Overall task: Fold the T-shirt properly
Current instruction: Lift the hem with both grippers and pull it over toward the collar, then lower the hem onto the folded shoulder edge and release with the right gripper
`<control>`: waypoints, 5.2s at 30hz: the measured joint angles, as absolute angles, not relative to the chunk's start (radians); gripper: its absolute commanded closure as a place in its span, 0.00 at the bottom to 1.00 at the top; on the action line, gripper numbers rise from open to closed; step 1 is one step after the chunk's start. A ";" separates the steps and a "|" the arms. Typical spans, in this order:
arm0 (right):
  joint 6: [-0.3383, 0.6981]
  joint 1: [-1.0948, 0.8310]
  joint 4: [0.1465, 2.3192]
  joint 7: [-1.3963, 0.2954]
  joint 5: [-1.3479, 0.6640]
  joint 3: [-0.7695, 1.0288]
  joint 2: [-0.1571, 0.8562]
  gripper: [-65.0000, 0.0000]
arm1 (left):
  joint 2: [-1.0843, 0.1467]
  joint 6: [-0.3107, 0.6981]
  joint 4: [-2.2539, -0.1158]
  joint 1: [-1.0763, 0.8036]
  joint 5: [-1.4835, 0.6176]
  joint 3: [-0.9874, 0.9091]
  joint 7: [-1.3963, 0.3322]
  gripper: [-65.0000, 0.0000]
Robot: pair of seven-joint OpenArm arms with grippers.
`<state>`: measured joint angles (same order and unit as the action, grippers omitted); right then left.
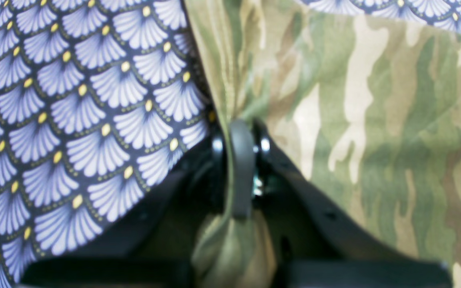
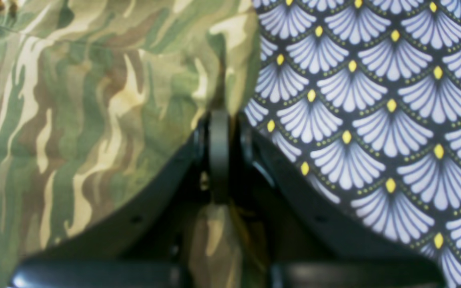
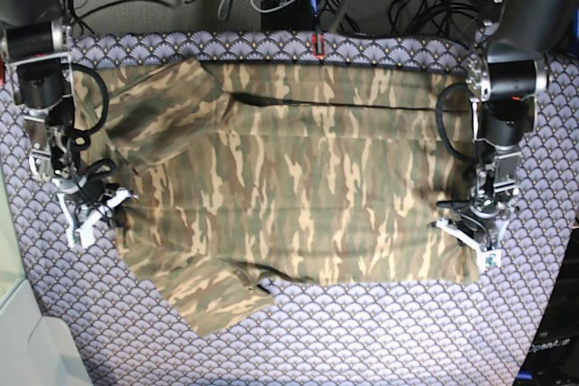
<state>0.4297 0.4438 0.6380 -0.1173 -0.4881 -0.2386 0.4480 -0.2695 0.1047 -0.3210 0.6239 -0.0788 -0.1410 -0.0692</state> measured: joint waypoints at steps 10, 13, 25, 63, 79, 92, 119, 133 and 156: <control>0.433 0.340 0.814 -0.189 -0.484 -0.082 0.443 1.00 | -0.275 0.079 -0.530 0.506 -0.071 -0.142 -0.123 0.99; 0.434 0.329 0.831 -0.199 -0.483 -0.065 0.442 1.00 | -0.274 0.073 -0.592 0.479 -0.071 -0.142 -0.178 0.99; 0.443 0.173 1.018 -0.199 -0.478 0.068 0.437 1.00 | -0.269 0.070 -0.912 0.388 -0.097 -0.142 -0.355 0.99; 0.439 -0.287 1.553 -0.201 -0.577 0.205 0.385 1.00 | -0.344 0.069 -1.346 0.036 -0.436 -0.373 -0.552 0.99; 0.536 -0.368 1.574 -0.195 -0.577 0.337 0.337 1.00 | -0.336 0.067 -1.499 -0.070 -0.468 -0.390 -0.669 0.99; 0.538 -0.436 1.596 -0.199 -0.576 0.346 0.319 1.00 | -0.337 0.067 -1.504 -0.126 -0.469 -0.390 -0.665 0.99; 0.538 -0.535 1.689 -0.196 -0.574 0.371 0.302 1.00 | -0.343 0.074 -1.633 -0.240 -0.477 -0.434 -0.677 0.99; 0.554 -0.554 1.689 -0.196 -0.576 0.379 0.307 1.00 | -0.343 0.073 -1.636 -0.270 -0.476 -0.467 -0.674 0.99; 0.583 -0.564 1.655 -0.198 -0.573 0.379 0.282 0.94 | -0.339 0.067 -1.625 -0.305 -0.469 -0.467 -0.669 0.59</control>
